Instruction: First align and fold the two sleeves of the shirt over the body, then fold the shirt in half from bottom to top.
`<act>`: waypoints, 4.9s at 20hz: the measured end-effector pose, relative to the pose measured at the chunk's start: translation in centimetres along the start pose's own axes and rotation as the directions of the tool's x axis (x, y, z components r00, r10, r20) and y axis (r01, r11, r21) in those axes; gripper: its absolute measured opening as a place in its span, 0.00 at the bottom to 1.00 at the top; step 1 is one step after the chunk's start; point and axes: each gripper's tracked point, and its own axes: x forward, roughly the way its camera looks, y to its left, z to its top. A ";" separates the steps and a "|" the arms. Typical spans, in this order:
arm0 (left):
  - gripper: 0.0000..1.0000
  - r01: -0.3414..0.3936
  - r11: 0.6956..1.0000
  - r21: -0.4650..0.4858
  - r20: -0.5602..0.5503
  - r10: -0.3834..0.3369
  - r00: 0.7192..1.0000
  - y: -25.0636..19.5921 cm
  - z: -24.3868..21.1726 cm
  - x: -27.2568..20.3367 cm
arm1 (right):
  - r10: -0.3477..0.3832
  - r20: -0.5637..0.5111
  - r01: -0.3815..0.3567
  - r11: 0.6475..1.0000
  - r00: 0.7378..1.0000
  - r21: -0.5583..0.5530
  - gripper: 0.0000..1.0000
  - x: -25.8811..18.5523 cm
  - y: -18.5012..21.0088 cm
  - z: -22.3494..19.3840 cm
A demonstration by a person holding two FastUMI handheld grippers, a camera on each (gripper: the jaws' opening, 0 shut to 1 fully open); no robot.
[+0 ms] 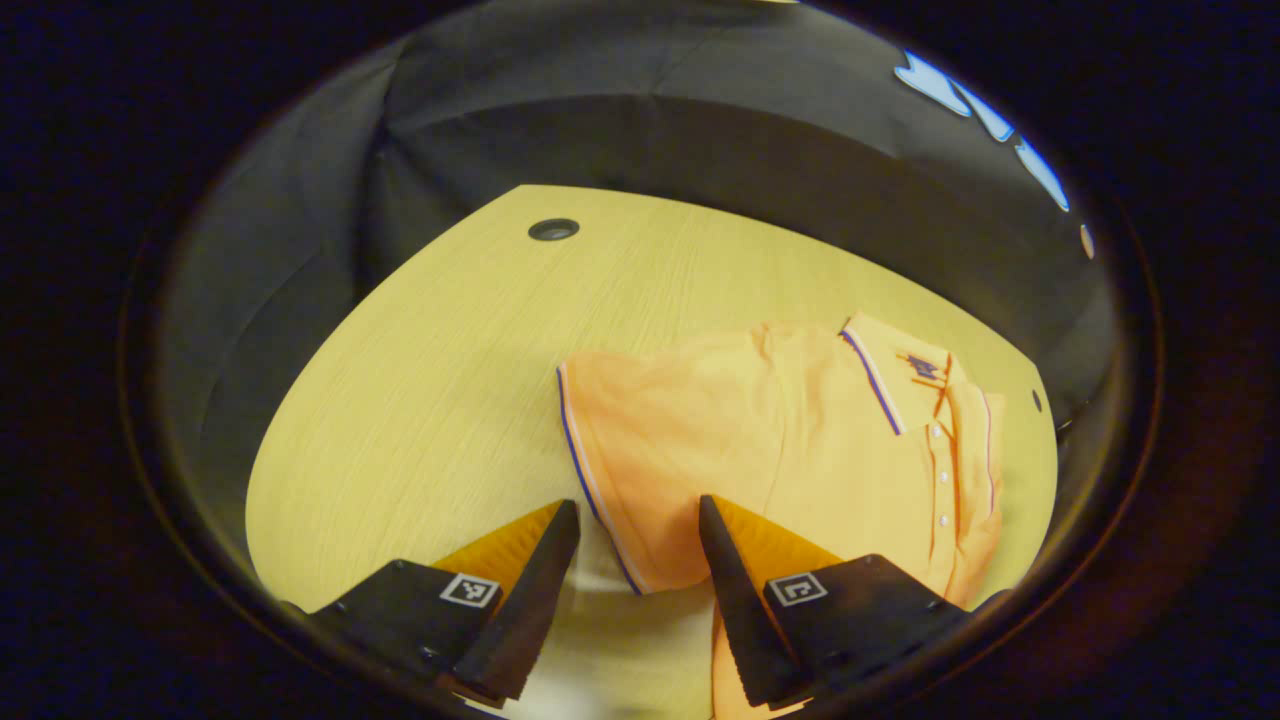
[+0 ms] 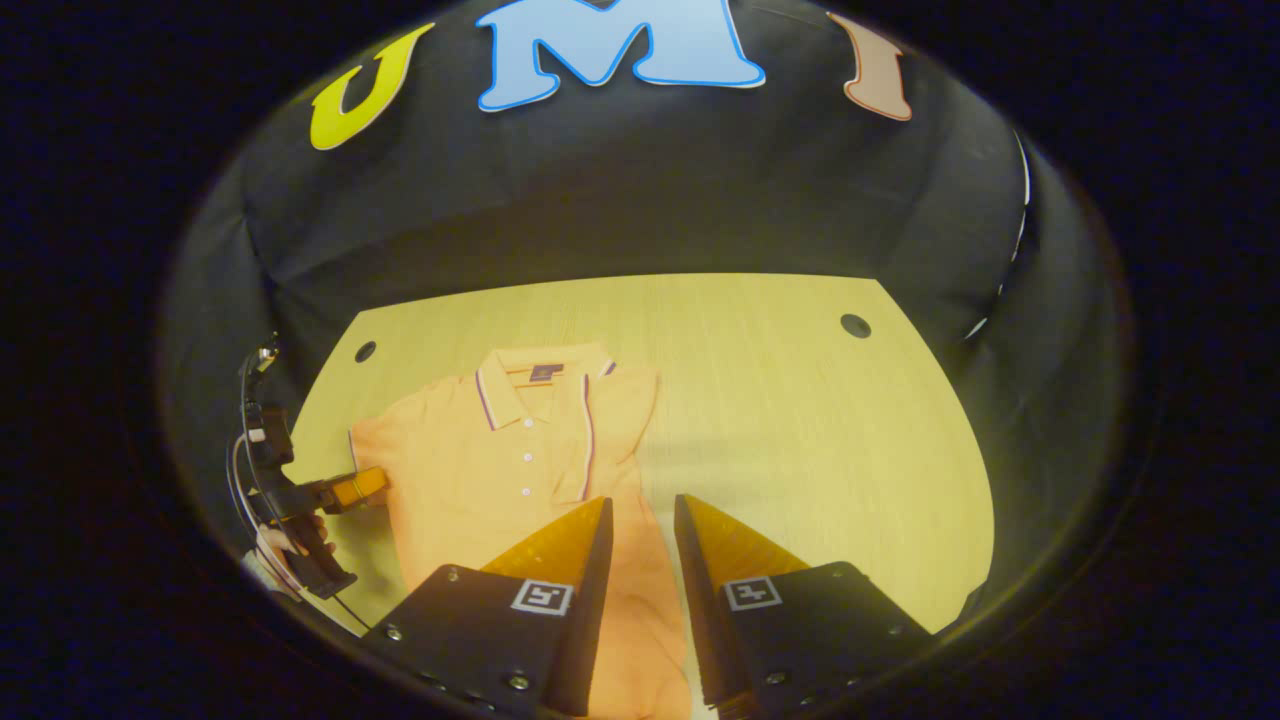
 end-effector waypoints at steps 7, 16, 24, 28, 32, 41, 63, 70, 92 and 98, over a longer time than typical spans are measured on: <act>0.33 -0.092 0.996 0.011 0.032 0.092 0.995 0.5 0.3 0.7 | -0.007 -0.019 0.008 0.999 1.000 0.031 0.41 0.2 -0.3 -0.4; 0.11 -0.090 0.996 0.008 0.041 0.089 0.995 0.0 0.5 0.6 | 0.000 -0.029 0.001 1.000 1.000 0.028 0.41 0.4 -0.1 -0.8; 0.11 -0.045 0.972 0.232 0.147 0.011 0.989 -6.3 4.6 -1.0 | 0.016 -0.034 -0.014 0.998 0.999 0.057 0.41 0.1 -0.2 -1.3; 0.11 0.032 0.936 0.350 0.169 -0.096 0.981 -13.2 4.9 -1.7 | 0.004 -0.031 -0.001 0.997 1.000 0.083 0.41 -0.6 -1.2 -2.2; 0.11 0.110 0.879 0.463 0.155 -0.203 0.967 -20.4 3.8 -2.6 | -0.023 -0.037 0.027 0.991 0.999 0.130 0.41 -1.8 -3.2 -4.0; 0.41 0.178 0.863 0.472 0.057 -0.231 0.971 -25.3 0.0 -3.2 | -0.065 -0.046 0.074 0.971 0.997 0.227 0.41 -4.3 -7.1 -7.9; 0.88 0.204 0.924 0.322 -0.217 -0.138 0.966 -13.6 -14.3 -16.0 | 0.050 -0.246 -0.021 0.992 0.968 0.122 0.41 -5.0 -2.4 -18.7; 0.89 0.157 0.952 0.263 -0.341 -0.061 0.938 -8.5 -21.4 -19.4 | 0.088 -0.397 -0.062 0.995 0.914 0.078 0.46 -5.5 -0.3 -24.5; 0.88 0.087 0.964 0.253 -0.549 0.069 0.833 -4.6 -29.0 -21.5 | 0.007 -0.610 -0.011 1.000 0.793 -0.002 0.62 -4.8 0.4 -31.6; 0.89 0.073 0.966 0.247 -0.575 0.086 0.814 -4.8 -29.1 -21.3 | -0.043 -0.643 0.011 0.998 0.765 -0.054 0.66 -4.6 0.5 -31.6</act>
